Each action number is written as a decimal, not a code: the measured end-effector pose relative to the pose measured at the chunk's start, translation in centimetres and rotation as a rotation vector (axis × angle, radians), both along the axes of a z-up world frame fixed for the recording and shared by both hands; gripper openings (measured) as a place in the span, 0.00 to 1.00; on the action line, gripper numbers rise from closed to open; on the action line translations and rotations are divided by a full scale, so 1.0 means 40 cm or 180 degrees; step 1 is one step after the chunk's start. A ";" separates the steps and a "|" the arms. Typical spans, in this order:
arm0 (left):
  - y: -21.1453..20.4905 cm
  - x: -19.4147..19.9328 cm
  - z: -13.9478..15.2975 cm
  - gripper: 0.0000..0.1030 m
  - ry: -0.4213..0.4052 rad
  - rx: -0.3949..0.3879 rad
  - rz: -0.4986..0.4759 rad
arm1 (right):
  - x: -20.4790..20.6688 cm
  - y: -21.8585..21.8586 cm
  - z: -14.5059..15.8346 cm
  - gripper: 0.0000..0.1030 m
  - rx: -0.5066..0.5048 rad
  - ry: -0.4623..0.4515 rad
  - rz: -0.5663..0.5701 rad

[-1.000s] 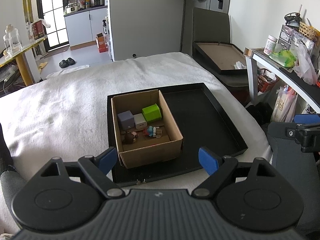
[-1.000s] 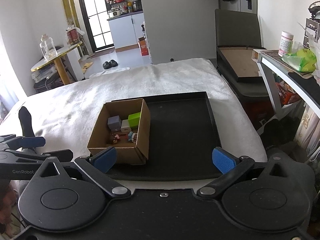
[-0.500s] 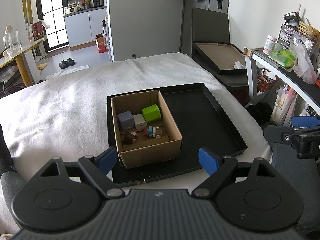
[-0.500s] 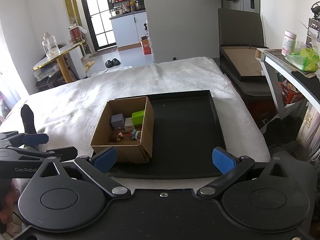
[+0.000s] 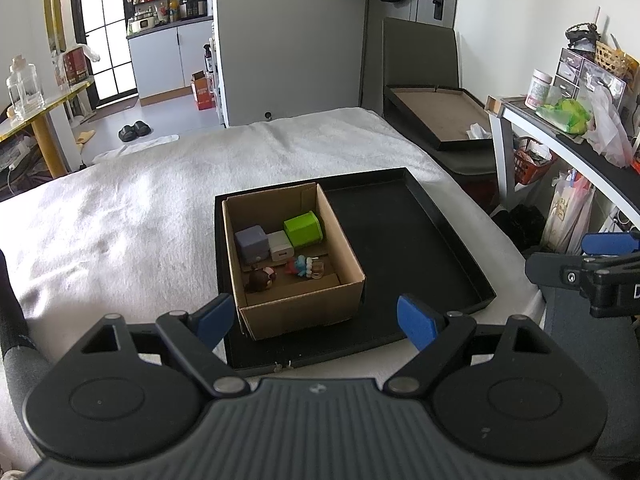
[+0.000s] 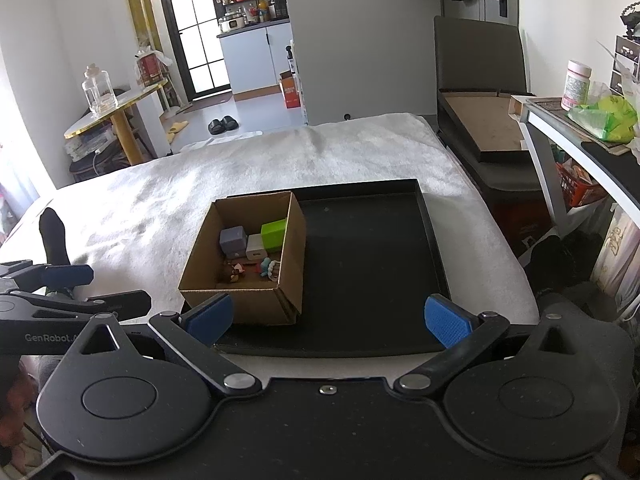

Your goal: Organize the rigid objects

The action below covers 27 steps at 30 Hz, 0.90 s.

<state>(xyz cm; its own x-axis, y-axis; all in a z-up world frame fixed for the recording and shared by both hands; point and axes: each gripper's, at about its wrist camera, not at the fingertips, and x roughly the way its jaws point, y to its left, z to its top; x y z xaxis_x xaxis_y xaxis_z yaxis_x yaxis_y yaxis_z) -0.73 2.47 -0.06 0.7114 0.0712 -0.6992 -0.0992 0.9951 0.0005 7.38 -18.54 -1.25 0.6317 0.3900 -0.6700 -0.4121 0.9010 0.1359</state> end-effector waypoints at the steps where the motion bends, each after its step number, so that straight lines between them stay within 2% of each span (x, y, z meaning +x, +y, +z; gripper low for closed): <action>1: -0.001 0.000 0.000 0.85 -0.0003 0.0010 0.0003 | 0.000 -0.001 0.000 1.00 0.0000 0.0001 -0.0002; 12: 0.004 0.002 -0.006 0.86 0.0022 0.0034 0.0089 | 0.000 0.001 -0.004 1.00 -0.0022 0.0019 -0.0009; 27: -0.004 -0.004 -0.008 0.86 -0.0017 0.0058 0.0026 | 0.003 0.002 -0.017 1.00 -0.0038 0.0052 0.0016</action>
